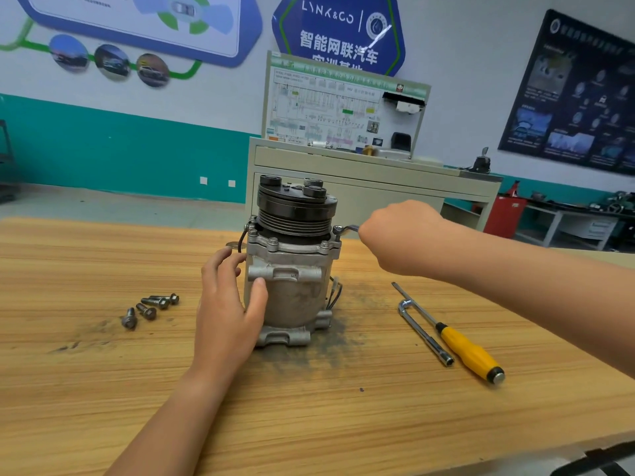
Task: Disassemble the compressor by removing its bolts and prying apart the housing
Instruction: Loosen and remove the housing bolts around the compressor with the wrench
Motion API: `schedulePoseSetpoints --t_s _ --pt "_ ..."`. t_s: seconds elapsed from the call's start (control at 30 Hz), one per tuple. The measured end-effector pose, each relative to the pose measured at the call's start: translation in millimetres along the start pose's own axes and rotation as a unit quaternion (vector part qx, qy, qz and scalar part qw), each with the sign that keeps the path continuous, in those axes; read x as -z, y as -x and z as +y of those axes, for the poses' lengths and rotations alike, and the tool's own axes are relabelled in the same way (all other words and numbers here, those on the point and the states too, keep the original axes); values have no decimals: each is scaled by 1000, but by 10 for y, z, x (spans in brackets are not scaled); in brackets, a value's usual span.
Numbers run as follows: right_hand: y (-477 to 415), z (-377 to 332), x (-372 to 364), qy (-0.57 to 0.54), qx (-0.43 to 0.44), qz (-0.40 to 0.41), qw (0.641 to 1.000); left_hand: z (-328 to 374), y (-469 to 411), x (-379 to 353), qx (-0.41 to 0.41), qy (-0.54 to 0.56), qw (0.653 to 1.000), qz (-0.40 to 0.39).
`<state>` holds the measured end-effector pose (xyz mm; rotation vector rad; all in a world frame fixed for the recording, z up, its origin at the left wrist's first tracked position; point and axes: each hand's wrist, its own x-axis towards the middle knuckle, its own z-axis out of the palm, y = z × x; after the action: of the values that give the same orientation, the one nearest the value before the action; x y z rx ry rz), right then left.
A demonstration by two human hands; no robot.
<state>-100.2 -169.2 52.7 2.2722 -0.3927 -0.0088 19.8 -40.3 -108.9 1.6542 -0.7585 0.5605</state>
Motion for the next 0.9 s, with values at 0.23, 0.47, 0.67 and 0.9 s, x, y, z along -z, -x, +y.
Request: schedulePoseSetpoints --t_s 0.23,0.47,0.67,0.9 --pt "-11 49 32 14 14 -15 1000 31 -2 7 -2 18 1000 4" --pt "-35 146 -29 -8 49 -22 999 26 -3 16 3 27 1000 4" --pt "-86 164 -173 49 21 -43 998 16 3 18 2 24 1000 -1" --pt "-375 221 -394 16 -40 7 999 18 -7 1 6 25 1000 0"
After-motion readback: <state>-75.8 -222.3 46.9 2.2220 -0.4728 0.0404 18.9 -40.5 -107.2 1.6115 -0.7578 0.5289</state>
